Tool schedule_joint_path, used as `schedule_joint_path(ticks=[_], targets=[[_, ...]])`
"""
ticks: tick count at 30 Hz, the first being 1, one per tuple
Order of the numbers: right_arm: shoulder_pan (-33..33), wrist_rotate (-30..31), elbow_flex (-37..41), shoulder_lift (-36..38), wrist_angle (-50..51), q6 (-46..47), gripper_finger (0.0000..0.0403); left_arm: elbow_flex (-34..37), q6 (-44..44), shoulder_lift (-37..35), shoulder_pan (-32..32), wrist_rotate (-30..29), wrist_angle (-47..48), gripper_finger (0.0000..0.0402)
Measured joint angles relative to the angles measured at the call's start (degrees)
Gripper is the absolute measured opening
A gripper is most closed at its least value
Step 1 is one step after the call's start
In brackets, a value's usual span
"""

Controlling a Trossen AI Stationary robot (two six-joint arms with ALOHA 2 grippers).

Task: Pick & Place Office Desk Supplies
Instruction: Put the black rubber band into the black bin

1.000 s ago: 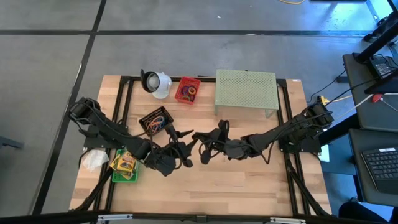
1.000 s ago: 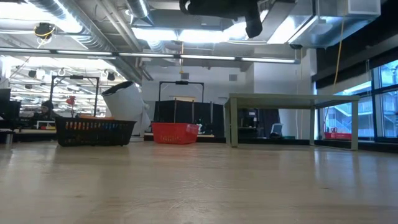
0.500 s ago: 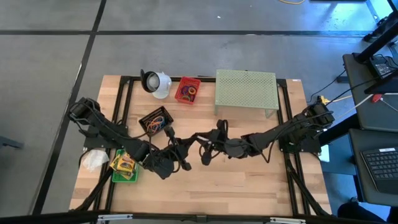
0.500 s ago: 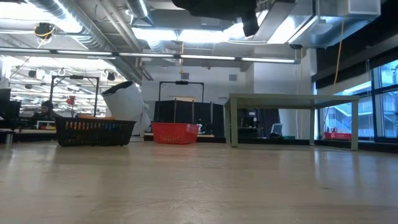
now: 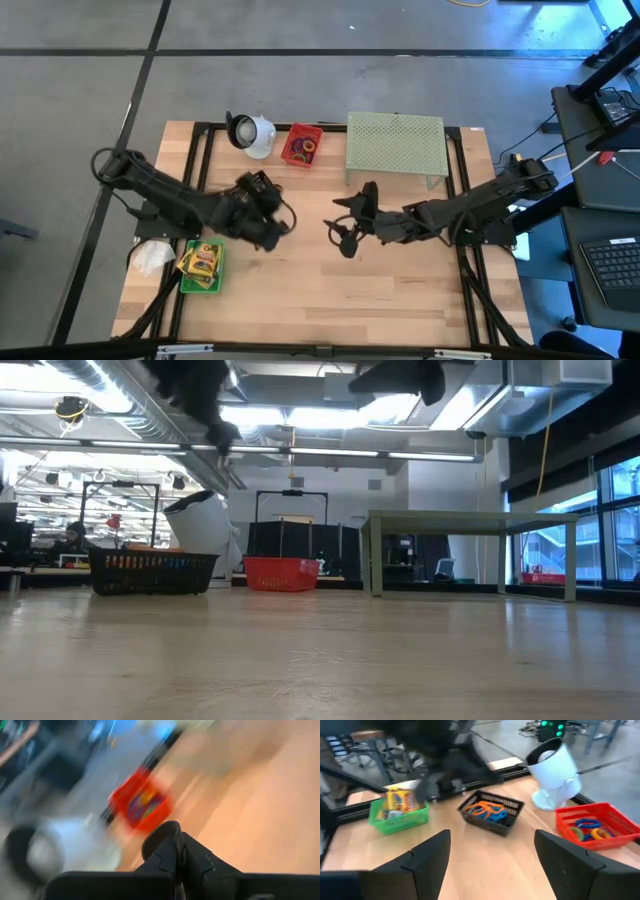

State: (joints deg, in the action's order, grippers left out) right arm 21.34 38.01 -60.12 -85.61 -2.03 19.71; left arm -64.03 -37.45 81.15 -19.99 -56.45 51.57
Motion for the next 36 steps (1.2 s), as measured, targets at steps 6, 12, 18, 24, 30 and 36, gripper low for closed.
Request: schedule_joint_path(ticks=[6, 12, 18, 24, 30, 36], targets=[[0.1, -0.3, 0.0, -0.1, 0.2, 0.2, 0.0282, 2.4, -10.2, -0.2, 8.3, 9.5, 16.0, 0.0003], [0.1, -1.9, 0.0, -0.3, 0.5, 0.9, 0.0269, 11.6, -3.9, -0.9, 16.9, 22.5, 11.1, 0.0003], [0.1, -3.4, 0.0, -0.3, 1.0, 1.1, 0.0261, 13.7, 4.9, -2.1, 22.0, 30.4, 6.6, 0.0004], [0.1, -3.6, 0.0, -0.3, 2.3, 1.4, 0.026, 13.7, 8.2, -2.7, 23.6, 33.8, 5.7, 0.0031], [0.0, -3.6, 0.0, -0.3, 2.5, 1.5, 0.026, 13.7, 10.2, -2.7, 24.4, 34.2, 6.0, 0.0092], [0.0, -4.4, 0.0, -0.3, 2.7, 1.5, 0.026, 13.7, 11.3, -2.7, 24.4, 33.0, 6.0, 0.0145]])
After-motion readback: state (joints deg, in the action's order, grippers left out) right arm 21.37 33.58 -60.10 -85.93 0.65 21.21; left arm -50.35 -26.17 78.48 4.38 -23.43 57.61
